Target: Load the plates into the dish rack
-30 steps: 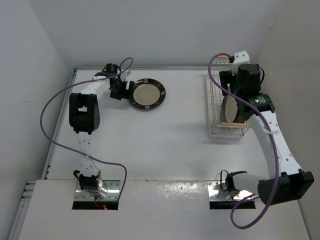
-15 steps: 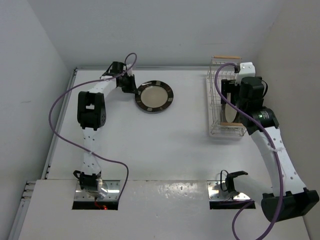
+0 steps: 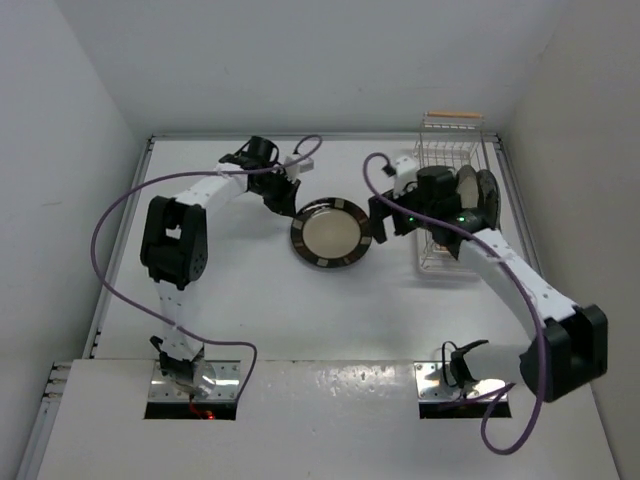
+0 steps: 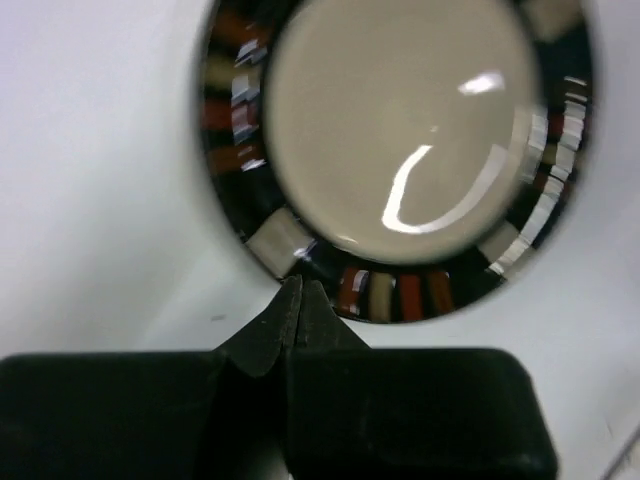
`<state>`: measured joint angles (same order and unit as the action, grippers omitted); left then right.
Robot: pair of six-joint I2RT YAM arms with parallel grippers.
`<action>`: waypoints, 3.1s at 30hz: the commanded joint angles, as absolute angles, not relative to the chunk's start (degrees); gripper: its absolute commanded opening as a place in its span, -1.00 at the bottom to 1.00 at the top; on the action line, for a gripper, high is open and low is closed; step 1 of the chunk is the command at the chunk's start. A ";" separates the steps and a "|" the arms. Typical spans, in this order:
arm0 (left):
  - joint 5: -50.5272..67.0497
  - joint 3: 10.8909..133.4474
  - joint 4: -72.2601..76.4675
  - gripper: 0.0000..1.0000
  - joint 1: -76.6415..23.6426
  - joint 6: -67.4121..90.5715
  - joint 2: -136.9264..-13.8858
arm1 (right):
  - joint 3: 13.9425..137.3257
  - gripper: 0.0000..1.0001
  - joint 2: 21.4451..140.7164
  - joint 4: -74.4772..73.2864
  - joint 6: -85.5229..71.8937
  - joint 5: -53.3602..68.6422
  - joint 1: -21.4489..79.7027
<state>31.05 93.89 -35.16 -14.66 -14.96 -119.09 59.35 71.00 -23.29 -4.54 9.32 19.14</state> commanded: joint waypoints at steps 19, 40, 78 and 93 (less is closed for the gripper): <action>30.23 85.78 -30.85 0.16 -20.21 -0.27 -121.00 | 48.61 0.77 80.95 -8.52 -23.56 9.32 25.22; 52.22 93.43 -38.30 -1.00 -20.21 -16.01 -123.07 | 43.07 0.85 76.90 -7.47 -17.76 8.51 22.07; 15.36 99.25 -44.03 0.58 -4.49 -3.78 -101.17 | 69.24 -0.99 65.66 1.82 -10.21 -24.94 30.32; 19.51 91.41 -42.98 0.58 -0.44 -4.39 -96.77 | 64.87 -0.99 63.37 3.44 10.14 -51.33 21.36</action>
<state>17.76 91.42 -44.42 -1.04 -5.06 -99.83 65.71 66.57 -1.26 12.67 -48.29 22.72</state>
